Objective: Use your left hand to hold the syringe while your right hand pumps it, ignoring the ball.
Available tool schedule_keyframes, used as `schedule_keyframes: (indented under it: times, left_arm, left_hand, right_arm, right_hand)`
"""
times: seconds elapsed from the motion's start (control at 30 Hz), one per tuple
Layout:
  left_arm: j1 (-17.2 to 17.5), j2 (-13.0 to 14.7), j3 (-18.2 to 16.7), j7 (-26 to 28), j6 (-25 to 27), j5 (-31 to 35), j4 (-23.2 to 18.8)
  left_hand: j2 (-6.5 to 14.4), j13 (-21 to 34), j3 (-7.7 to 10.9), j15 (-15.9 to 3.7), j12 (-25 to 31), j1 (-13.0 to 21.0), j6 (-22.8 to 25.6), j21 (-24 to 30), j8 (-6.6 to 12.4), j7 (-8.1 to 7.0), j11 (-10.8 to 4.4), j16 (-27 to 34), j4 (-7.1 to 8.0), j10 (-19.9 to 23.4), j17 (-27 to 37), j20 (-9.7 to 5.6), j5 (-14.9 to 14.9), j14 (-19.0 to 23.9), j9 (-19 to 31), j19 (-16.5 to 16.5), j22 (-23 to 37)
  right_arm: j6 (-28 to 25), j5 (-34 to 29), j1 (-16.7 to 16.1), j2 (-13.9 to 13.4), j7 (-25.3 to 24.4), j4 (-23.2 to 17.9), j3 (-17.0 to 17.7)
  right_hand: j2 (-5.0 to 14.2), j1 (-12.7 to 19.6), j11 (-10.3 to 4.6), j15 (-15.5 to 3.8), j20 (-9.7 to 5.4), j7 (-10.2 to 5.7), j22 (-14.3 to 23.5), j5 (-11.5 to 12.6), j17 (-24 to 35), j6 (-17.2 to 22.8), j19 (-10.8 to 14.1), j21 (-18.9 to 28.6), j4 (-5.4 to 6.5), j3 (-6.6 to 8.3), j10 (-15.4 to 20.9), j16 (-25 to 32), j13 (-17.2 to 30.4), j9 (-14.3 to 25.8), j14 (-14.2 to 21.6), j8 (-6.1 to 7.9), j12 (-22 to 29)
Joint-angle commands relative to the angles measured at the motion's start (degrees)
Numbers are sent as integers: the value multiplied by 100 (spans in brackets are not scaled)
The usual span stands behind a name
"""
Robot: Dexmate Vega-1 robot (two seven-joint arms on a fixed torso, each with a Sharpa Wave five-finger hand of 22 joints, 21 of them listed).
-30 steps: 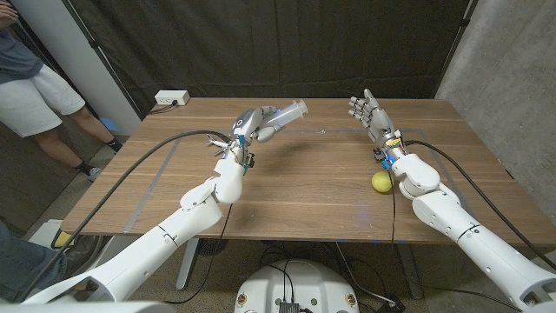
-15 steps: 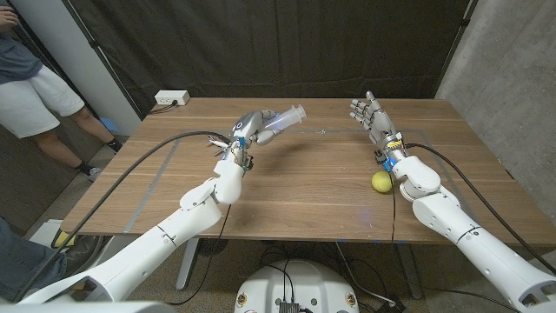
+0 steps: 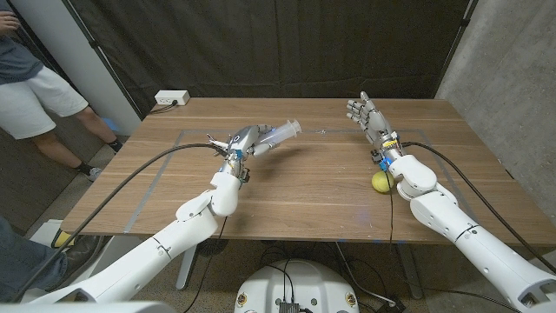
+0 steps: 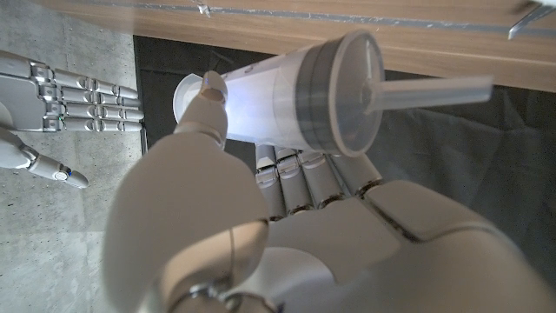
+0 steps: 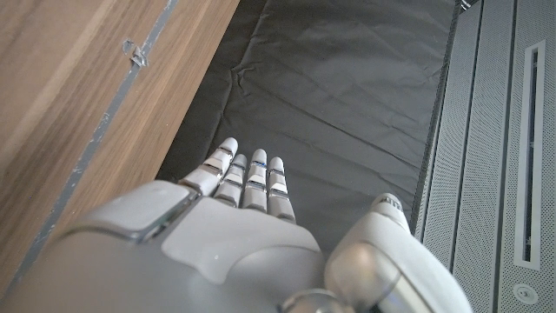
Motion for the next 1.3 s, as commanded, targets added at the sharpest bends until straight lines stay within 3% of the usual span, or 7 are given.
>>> schedule_keyframes:
  times: [0.03, 0.47, 1.3]
  left_arm:
    - [214, -127, -17, 301, 45, -167, 131]
    - [160, -59, 190, 103, 402, 46, 112]
    - [181, 39, 376, -204, 728, 202, 26]
  left_hand:
    - [101, 16, 1141, -505, 32, -77, 455, -29, 32, -292, -319, 4, 1072, 301, 15, 7, 21, 218, 20, -45, 34]
    - [135, 32, 1166, -442, 9, -104, 392, -93, 2, -283, -317, -37, 1095, 191, 38, 41, 21, 13, 18, -228, 40]
    - [142, 40, 1207, -442, 21, -88, 379, -105, -3, -296, -330, -12, 1079, 162, 45, 43, 24, -25, 16, -279, 44]
  right_arm:
    - [-16, 23, 53, 63, 28, 131, -54]
    - [-91, 12, 17, 8, 30, 107, -57]
    - [-332, 64, -95, -141, 34, -121, -32]
  right_hand:
    - [47, 15, 24, 9, -100, -3, 1, 49, 8, 20, 38, 10, 1, -35, 14, -15, 6, 4, 15, -10, 9]
    - [52, 15, 23, 10, -96, -3, 1, 49, 8, 23, 33, 0, -1, -39, 19, -21, 7, 5, 17, -15, 2]
    - [58, 10, 35, 13, -87, -21, 2, 49, 11, 32, 29, -13, -2, -51, 27, -29, 8, 6, 19, -23, -11]
